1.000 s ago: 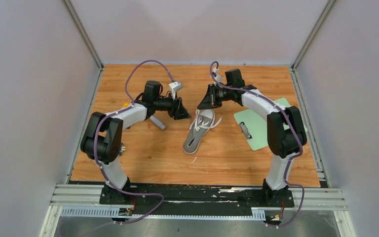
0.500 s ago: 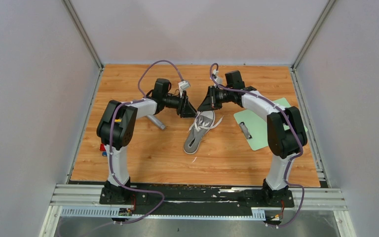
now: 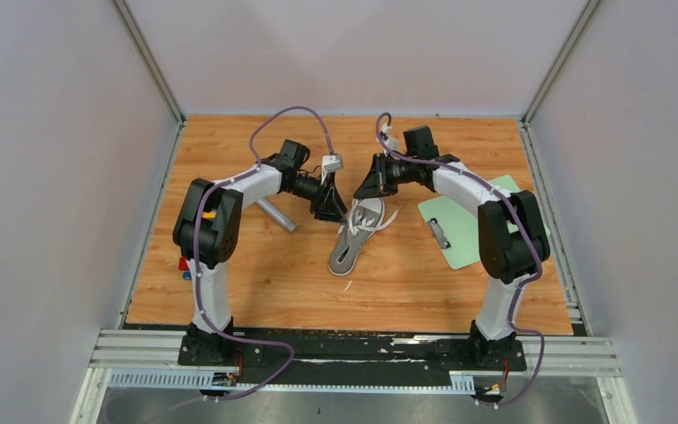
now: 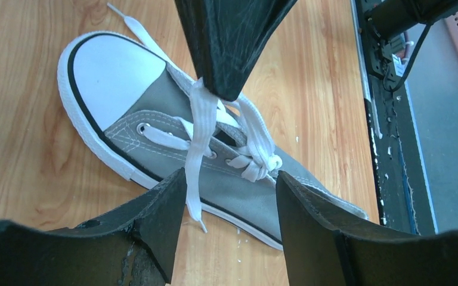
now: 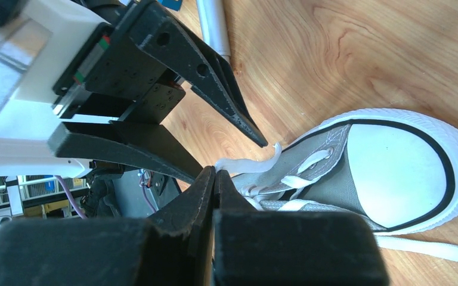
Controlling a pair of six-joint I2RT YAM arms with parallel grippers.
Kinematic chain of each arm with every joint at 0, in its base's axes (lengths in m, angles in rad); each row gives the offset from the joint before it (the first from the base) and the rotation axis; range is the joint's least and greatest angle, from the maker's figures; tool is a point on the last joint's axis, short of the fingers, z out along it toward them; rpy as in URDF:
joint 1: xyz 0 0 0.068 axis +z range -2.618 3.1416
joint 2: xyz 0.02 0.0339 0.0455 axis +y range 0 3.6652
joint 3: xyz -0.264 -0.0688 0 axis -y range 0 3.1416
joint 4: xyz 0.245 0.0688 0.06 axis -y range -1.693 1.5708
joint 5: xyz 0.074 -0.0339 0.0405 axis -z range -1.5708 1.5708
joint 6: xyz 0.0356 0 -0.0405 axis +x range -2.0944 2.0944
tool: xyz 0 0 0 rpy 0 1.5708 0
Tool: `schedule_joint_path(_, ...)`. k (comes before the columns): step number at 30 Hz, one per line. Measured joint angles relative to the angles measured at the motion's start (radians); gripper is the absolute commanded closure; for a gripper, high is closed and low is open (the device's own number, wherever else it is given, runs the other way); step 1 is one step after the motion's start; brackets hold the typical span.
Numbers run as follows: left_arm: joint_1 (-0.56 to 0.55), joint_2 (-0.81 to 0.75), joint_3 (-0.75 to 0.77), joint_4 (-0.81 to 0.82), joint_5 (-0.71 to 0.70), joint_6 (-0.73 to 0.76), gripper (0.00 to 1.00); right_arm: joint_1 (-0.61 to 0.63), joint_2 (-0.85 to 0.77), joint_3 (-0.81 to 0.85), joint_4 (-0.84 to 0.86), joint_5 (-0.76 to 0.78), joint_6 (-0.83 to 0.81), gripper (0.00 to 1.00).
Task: Tie the shoes
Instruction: Wrap the shoelace around the shoelace.
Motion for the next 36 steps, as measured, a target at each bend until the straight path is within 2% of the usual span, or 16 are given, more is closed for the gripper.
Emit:
schedule_joint_path(5, 0.0, -0.004, -0.067, 0.132, -0.029, -0.107, 0.32, 0.0, 0.0, 0.0, 0.0, 0.0, 0.0, 1.0)
schedule_joint_path(11, 0.0, -0.003, -0.074, 0.253, -0.021, -0.225, 0.31, 0.0, 0.0, 0.0, 0.0, 0.0, -0.004, 1.0)
schedule_joint_path(20, -0.027, 0.0, -0.045, 0.285, 0.038, -0.257, 0.3, 0.0, 0.0, 0.0, 0.0, 0.0, -0.012, 1.0)
schedule_joint_path(23, -0.038, 0.018, 0.01, 0.204, 0.077, -0.193, 0.31, 0.0, 0.0, 0.0, 0.0, 0.0, -0.016, 1.0)
schedule_joint_path(26, -0.043, 0.067, 0.137, -0.013, 0.116, -0.019, 0.32, 0.0, 0.0, 0.0, 0.0, 0.0, -0.019, 1.0)
schedule_joint_path(27, -0.045, 0.089, 0.19, -0.115, 0.125, 0.064, 0.28, 0.0, 0.0, 0.0, -0.001, 0.0, -0.019, 1.0)
schedule_joint_path(28, -0.045, 0.108, 0.234, -0.209, 0.127, 0.149, 0.1, 0.0, 0.0, 0.0, -0.001, -0.001, -0.019, 1.0)
schedule_joint_path(30, -0.045, 0.147, 0.306, -0.4, 0.13, 0.312, 0.01, 0.0, 0.0, 0.0, -0.001, -0.002, -0.019, 1.0)
schedule_joint_path(33, -0.044, 0.177, 0.314, -0.594, 0.132, 0.46, 0.0, 0.0, 0.0, 0.0, -0.001, -0.001, -0.02, 1.0)
schedule_joint_path(36, -0.043, 0.177, 0.256, -0.63, 0.135, 0.464, 0.0, -0.002, 0.0, 0.0, -0.001, 0.0, -0.021, 1.0)
